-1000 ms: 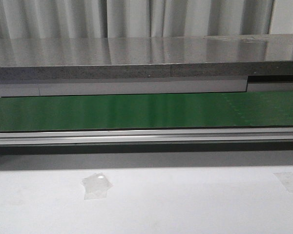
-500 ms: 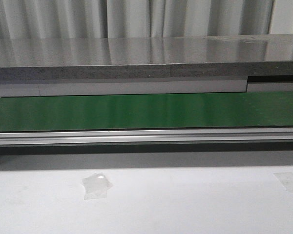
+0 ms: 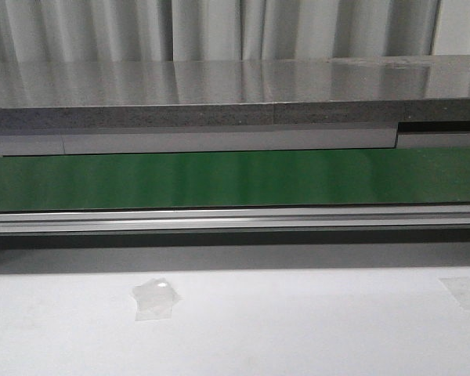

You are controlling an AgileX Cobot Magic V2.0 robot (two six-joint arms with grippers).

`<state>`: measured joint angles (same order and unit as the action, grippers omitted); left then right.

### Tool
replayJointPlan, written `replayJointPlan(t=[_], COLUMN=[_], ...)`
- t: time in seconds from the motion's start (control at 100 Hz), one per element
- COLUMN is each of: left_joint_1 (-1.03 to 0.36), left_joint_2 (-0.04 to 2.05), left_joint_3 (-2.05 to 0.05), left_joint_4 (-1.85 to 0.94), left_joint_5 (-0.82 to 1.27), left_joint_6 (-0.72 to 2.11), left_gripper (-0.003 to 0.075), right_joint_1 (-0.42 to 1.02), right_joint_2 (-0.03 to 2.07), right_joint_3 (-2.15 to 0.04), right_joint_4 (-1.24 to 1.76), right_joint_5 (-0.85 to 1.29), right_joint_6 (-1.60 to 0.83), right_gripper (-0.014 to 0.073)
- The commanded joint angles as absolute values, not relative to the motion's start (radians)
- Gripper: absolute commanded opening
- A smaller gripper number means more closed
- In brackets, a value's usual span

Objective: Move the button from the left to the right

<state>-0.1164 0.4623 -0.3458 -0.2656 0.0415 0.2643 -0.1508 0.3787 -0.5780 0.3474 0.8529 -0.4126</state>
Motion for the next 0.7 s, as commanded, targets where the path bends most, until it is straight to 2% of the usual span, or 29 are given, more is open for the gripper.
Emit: replayJointPlan(t=[0.0, 0.69], left_joint_1=[-0.123, -0.123], left_joint_2=[0.467, 0.467], left_joint_3=[-0.372, -0.372], left_joint_4=[-0.274, -0.274], left_joint_5=[-0.038, -0.038], left_joint_6=[0.262, 0.262], left_gripper=[-0.002, -0.002], right_joint_1=[-0.152, -0.142], right_joint_2=[0.385, 0.385], right_joint_3=[-0.603, -0.602], right_joint_4=[0.377, 0.378], right_joint_5=[0.795, 0.782], right_joint_6=[-0.421, -0.421], right_gripper=[-0.0062, -0.0066])
